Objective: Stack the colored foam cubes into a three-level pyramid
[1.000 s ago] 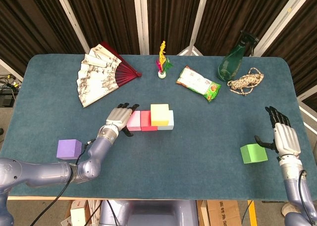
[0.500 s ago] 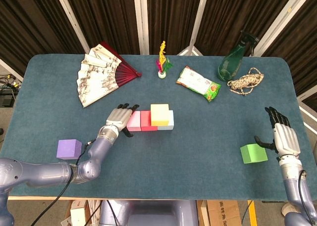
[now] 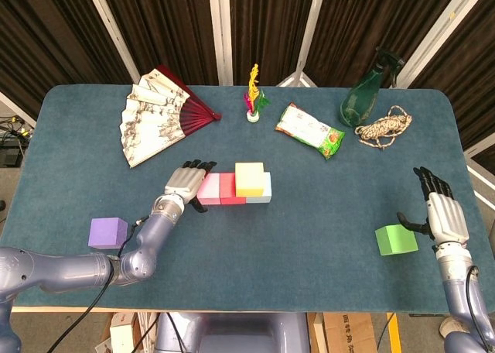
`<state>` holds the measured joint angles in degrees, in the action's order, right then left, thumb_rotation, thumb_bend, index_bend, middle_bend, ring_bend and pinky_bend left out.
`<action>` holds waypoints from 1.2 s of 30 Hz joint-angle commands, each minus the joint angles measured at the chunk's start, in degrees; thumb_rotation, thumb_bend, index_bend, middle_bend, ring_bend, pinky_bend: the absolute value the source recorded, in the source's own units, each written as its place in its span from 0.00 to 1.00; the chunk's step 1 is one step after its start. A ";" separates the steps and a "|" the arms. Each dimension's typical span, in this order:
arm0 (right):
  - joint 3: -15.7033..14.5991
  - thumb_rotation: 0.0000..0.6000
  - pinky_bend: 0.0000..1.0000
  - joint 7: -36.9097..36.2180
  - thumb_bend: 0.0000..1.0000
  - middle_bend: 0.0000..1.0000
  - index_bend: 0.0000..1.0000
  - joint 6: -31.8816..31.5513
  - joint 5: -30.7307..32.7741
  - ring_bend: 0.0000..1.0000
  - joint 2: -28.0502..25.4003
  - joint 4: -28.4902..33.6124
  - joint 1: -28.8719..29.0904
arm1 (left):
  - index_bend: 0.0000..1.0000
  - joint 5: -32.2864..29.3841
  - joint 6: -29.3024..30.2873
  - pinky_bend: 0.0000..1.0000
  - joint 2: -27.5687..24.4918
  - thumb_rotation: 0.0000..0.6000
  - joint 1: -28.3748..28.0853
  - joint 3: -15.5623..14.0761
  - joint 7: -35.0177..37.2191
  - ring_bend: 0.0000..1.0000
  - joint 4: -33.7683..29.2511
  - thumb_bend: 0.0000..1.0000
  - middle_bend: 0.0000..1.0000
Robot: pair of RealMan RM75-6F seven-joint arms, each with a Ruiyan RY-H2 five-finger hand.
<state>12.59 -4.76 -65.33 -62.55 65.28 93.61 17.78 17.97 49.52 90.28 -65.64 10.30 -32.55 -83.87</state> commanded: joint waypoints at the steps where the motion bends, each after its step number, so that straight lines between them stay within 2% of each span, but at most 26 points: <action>1: 0.01 1.00 0.00 0.02 0.32 0.00 0.00 -0.02 -0.01 0.00 0.02 0.01 -0.01 | 0.00 0.52 0.47 0.02 -0.43 1.00 0.22 0.15 0.19 0.00 -0.43 0.12 0.06; 14: 0.03 1.00 0.00 -0.08 0.32 0.00 0.00 0.01 -0.17 0.00 -0.06 0.29 -0.09 | 0.00 4.02 4.95 0.02 -5.99 1.00 2.75 -1.42 -0.70 0.00 -6.12 0.12 0.06; 19: 0.04 1.00 0.00 -0.14 0.32 0.00 0.00 -0.07 -0.34 0.00 -0.11 0.45 -0.14 | 0.00 7.08 8.04 0.02 -8.48 1.00 5.09 -2.13 0.38 0.00 -8.42 0.12 0.06; 28: -0.13 1.00 0.00 0.22 0.32 0.00 0.00 0.01 -0.39 0.00 0.15 0.35 -0.09 | 0.00 15.79 14.90 0.02 -15.42 1.00 12.38 -3.23 5.78 0.00 -16.98 0.12 0.06; 31: -0.18 1.00 0.00 0.39 0.32 0.00 0.00 0.12 -0.26 0.00 0.30 0.24 -0.04 | 0.00 18.14 17.48 0.02 -18.66 1.00 14.97 -3.66 6.98 0.00 -21.65 0.11 0.08; 36: -0.18 1.00 0.00 0.72 0.32 0.00 0.00 0.03 -0.24 0.00 0.49 0.17 0.01 | 0.00 22.66 21.82 0.02 -23.86 1.00 19.10 -6.14 6.51 0.00 -28.71 0.09 0.12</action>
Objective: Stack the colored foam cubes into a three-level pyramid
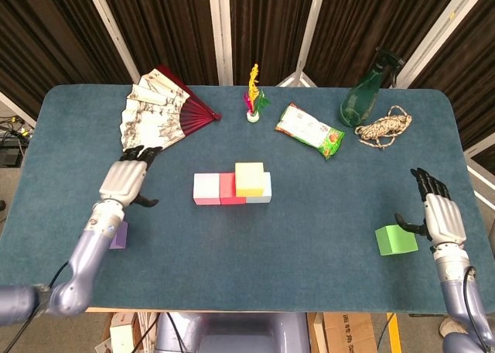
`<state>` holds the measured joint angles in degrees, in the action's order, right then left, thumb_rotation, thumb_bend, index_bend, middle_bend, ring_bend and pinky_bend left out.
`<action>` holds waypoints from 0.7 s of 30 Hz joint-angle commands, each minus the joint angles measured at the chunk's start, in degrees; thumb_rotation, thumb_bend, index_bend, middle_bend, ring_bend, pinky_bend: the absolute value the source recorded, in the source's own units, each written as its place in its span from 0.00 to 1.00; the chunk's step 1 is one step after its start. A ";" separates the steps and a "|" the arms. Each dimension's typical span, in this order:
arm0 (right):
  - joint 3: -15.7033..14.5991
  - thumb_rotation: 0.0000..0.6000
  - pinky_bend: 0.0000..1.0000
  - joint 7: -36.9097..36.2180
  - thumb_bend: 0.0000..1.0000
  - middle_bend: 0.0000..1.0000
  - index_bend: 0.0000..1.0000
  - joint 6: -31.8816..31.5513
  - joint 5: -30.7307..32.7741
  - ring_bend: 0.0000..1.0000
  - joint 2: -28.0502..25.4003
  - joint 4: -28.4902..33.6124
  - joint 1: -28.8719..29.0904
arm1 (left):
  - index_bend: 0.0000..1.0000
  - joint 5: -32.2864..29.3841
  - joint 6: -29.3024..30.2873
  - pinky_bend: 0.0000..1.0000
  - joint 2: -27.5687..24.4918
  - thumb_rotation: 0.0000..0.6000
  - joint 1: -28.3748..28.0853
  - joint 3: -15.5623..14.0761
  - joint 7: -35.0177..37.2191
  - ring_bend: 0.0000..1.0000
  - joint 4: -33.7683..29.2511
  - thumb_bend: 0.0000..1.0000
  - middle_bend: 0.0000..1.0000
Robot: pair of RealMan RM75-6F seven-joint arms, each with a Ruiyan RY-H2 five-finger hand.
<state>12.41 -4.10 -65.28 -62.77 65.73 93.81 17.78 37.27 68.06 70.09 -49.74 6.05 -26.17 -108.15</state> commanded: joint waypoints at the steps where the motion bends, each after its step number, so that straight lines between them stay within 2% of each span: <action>1: -0.02 1.00 0.00 0.09 0.32 0.00 0.00 -0.05 -0.03 0.00 0.06 -0.07 0.00 | 0.00 4.28 4.16 0.02 -4.76 1.00 4.24 -2.58 0.11 0.00 -5.78 0.09 0.12; 6: -0.07 1.00 0.00 0.12 0.32 0.00 0.00 -0.07 -0.10 0.00 0.09 -0.03 -0.03 | 0.00 8.29 7.11 0.02 -8.80 1.00 8.77 -5.39 1.45 0.00 -10.28 0.09 0.12; 11: -0.14 1.00 0.00 0.23 0.32 0.00 0.00 -0.14 -0.23 0.00 0.14 0.12 -0.06 | 0.00 13.62 9.31 0.02 -11.52 1.00 13.87 -9.82 1.74 0.00 -12.37 0.09 0.13; 15: -0.18 1.00 0.00 0.27 0.32 0.00 0.00 -0.09 -0.21 0.00 0.20 0.24 -0.07 | 0.00 16.33 10.93 0.02 -11.00 1.00 17.43 -12.43 1.25 0.00 -10.67 0.09 0.13; 21: -0.20 1.00 0.00 0.27 0.32 0.00 0.00 -0.14 -0.43 0.00 0.19 0.55 -0.05 | 0.00 15.44 9.98 0.02 -8.29 1.00 20.39 -12.68 2.09 0.00 -5.83 0.09 0.15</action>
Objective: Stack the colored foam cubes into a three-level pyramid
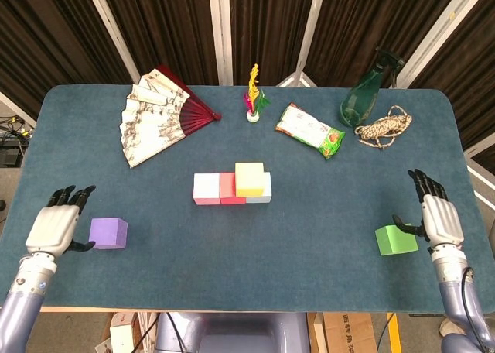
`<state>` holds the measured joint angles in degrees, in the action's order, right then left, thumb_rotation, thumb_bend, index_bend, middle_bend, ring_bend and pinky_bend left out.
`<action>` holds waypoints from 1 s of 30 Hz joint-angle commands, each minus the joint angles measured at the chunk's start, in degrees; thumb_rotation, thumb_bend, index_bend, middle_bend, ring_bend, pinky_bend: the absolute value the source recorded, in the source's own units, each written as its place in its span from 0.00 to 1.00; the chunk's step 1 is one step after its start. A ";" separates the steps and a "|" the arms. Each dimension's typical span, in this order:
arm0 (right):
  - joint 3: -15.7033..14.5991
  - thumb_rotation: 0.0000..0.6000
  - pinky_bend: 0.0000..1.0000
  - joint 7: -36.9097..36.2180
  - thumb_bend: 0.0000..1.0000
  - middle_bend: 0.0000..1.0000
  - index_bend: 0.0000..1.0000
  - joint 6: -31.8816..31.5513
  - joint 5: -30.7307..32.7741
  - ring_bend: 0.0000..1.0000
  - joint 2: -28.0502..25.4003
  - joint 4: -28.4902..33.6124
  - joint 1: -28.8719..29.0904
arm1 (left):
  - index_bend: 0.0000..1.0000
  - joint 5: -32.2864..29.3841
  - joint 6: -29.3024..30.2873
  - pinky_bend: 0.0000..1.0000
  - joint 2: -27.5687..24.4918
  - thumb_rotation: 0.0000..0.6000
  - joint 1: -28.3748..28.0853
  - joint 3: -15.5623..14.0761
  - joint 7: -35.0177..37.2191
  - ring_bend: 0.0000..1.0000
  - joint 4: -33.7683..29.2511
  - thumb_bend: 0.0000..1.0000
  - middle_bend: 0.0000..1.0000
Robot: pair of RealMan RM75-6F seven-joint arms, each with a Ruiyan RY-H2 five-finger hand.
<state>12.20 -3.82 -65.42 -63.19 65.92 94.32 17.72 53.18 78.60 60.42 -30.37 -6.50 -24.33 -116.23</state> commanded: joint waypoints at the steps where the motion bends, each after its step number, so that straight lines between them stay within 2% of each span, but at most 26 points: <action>1: 0.00 1.00 0.00 -0.04 0.32 0.00 0.00 0.02 0.01 0.00 0.01 0.07 0.00 | 0.00 -0.61 -0.90 0.02 1.95 1.00 1.23 -0.05 0.00 0.00 3.31 0.09 0.15; 15: 0.04 1.00 0.00 -0.33 0.32 0.00 0.00 0.23 0.22 0.00 0.03 -0.09 -0.03 | 0.00 -4.39 -7.51 0.02 9.15 1.00 1.23 2.61 -2.35 0.00 12.90 0.09 0.18; 23: 0.07 1.00 0.00 -0.42 0.32 0.00 0.00 0.27 0.24 0.00 0.05 -0.15 -0.03 | 0.00 -4.80 -10.37 0.02 12.01 1.00 0.95 3.98 -3.06 0.00 15.36 0.10 0.20; 25: 0.07 1.00 0.00 -0.48 0.32 0.00 0.00 0.22 0.24 0.00 0.07 -0.20 -0.07 | 0.00 -4.67 -10.63 0.02 12.46 1.00 0.95 4.24 -3.18 0.00 15.73 0.13 0.22; 28: 0.09 1.00 0.00 -0.54 0.32 0.00 0.00 0.27 0.29 0.00 0.07 -0.17 -0.08 | 0.00 -4.30 -11.00 0.03 13.27 1.00 1.00 4.78 -3.10 0.02 16.45 0.28 0.30; 30: 0.07 1.00 0.00 -0.51 0.32 0.00 0.00 0.21 0.20 0.00 0.11 -0.14 -0.08 | 0.00 -4.00 -10.93 0.04 13.73 1.00 1.13 5.19 -3.11 0.03 16.88 0.39 0.39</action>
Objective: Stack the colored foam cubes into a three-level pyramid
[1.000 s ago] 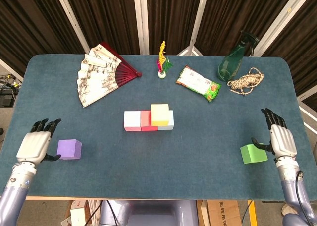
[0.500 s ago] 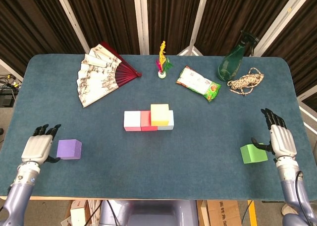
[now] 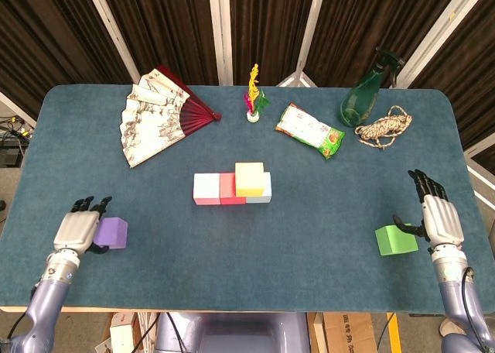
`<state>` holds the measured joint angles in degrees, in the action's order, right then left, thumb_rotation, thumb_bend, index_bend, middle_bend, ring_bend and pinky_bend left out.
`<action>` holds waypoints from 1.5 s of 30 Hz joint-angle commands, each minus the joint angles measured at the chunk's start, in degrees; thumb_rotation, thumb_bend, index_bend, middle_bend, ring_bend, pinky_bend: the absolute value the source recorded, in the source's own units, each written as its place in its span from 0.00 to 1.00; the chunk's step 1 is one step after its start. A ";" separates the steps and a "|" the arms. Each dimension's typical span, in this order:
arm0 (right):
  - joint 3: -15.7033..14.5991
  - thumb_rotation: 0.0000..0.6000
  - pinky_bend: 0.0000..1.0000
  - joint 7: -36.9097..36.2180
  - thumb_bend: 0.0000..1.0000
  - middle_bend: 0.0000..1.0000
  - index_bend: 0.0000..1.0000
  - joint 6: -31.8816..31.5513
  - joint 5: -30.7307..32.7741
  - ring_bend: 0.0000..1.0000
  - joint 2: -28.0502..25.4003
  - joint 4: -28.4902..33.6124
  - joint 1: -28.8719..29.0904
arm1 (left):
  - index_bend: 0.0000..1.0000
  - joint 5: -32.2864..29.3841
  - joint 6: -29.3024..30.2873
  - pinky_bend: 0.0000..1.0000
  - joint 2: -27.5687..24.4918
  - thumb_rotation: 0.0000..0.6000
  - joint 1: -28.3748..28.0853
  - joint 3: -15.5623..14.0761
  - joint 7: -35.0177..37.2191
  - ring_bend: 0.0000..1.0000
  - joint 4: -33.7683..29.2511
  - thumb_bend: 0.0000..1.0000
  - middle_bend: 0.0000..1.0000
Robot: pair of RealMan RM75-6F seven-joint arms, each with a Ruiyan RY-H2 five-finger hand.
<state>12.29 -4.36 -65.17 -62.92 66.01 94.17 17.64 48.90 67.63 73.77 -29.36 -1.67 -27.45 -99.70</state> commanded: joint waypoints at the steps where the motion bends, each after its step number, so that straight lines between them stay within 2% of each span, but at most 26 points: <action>1: 0.00 1.00 0.00 0.02 0.32 0.00 0.00 -0.08 -0.07 0.00 0.05 -0.01 -0.01 | 0.00 0.77 0.48 0.04 0.60 1.00 0.19 1.02 0.44 0.04 0.04 0.41 0.41; 5: 0.00 1.00 0.00 0.01 0.32 0.00 0.00 -0.01 -0.03 0.00 0.09 -0.06 0.02 | 0.00 1.82 0.83 0.05 0.19 1.00 -0.02 2.47 0.95 0.04 -1.52 0.45 0.44; 11: 0.00 1.00 0.00 -0.10 0.32 0.00 0.00 0.28 0.05 0.00 0.16 -0.05 0.11 | 0.00 0.99 -0.54 0.05 -1.65 1.00 -2.77 6.80 0.40 0.04 -6.27 0.45 0.45; 18: 0.08 1.00 0.00 -0.28 0.32 0.00 0.00 0.43 0.04 0.00 0.20 0.14 0.21 | 0.00 -3.39 -3.38 0.05 -2.31 1.00 -8.90 13.44 -2.59 0.04 -9.62 0.44 0.45; 23: 0.23 1.00 0.00 -0.78 0.32 0.00 0.00 0.50 0.22 0.00 0.19 0.00 0.17 | 0.00 -10.28 -5.54 0.05 -0.77 1.00 -15.81 18.63 -6.85 0.04 -9.47 0.44 0.45; 26: 0.29 1.00 0.00 -1.09 0.32 0.00 0.00 0.66 0.41 0.00 0.15 -0.02 0.14 | 0.00 -14.30 -6.09 0.05 0.70 1.00 -19.81 20.23 -10.09 0.04 -8.05 0.44 0.45; 37: 0.34 1.00 0.00 -2.15 0.32 0.00 0.00 1.69 1.03 0.00 0.22 -0.65 0.21 | 0.00 -26.70 -5.96 0.05 7.56 1.00 -30.69 22.10 -17.85 0.04 -1.65 0.44 0.45; 45: 0.54 1.00 0.00 -2.90 0.32 0.00 0.00 2.18 1.25 0.00 0.29 -0.87 0.33 | 0.00 -31.62 -3.33 0.05 11.10 1.00 -35.31 21.78 -21.60 0.04 0.53 0.43 0.45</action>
<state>12.81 -7.21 -63.02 -61.70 66.29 93.31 17.96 17.91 63.77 84.32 -64.10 20.18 -48.60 -99.61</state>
